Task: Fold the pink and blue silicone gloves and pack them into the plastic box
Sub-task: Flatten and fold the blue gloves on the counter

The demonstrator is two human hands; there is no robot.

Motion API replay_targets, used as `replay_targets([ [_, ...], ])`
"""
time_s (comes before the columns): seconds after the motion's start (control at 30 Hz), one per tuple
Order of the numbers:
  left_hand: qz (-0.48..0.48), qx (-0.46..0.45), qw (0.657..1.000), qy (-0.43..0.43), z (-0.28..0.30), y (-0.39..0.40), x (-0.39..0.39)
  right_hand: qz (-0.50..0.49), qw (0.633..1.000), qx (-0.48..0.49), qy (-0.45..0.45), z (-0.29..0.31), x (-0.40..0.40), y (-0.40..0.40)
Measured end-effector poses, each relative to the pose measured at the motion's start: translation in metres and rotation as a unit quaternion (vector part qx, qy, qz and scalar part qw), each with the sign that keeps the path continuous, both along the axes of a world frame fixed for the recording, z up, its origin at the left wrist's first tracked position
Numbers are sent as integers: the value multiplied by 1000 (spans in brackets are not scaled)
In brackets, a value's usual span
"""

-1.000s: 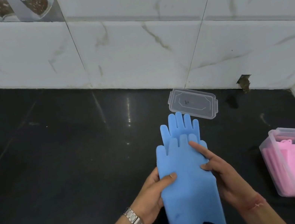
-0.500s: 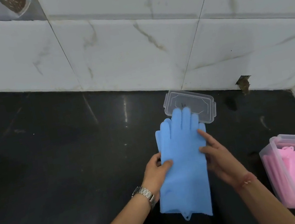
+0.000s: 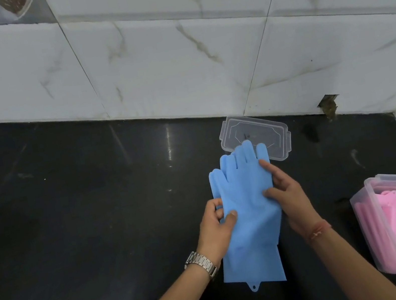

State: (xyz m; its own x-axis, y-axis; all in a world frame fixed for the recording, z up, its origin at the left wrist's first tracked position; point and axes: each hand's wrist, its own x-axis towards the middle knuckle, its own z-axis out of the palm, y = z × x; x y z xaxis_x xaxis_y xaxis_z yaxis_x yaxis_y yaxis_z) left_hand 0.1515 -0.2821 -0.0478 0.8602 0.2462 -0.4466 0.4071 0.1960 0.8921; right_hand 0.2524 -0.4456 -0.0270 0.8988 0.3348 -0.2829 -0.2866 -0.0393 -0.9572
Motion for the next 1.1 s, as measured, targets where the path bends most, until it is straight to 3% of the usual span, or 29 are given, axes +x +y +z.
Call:
replay_targets([
  [0.13,-15,32,996,83,-8,-5,-6,9,995,-76,56,-10,2,2],
  [0.27,-32,24,996,80,-12,-4,-12,27,992,-102,68,-14,-6,-5],
  [0.43,-49,68,995,62,-18,-1,-15,69,965,-234,95,-14,-25,-15],
  [0.63,-64,194,979,19,-24,5,-14,50,965,-219,133,-15,-43,-24],
  [0.77,-81,290,953,17,-24,6,-10,58,962,-241,112,-17,-56,-23],
  [1.1,-59,324,944,5,-14,20,28,80,955,-277,66,-15,-68,-24],
])
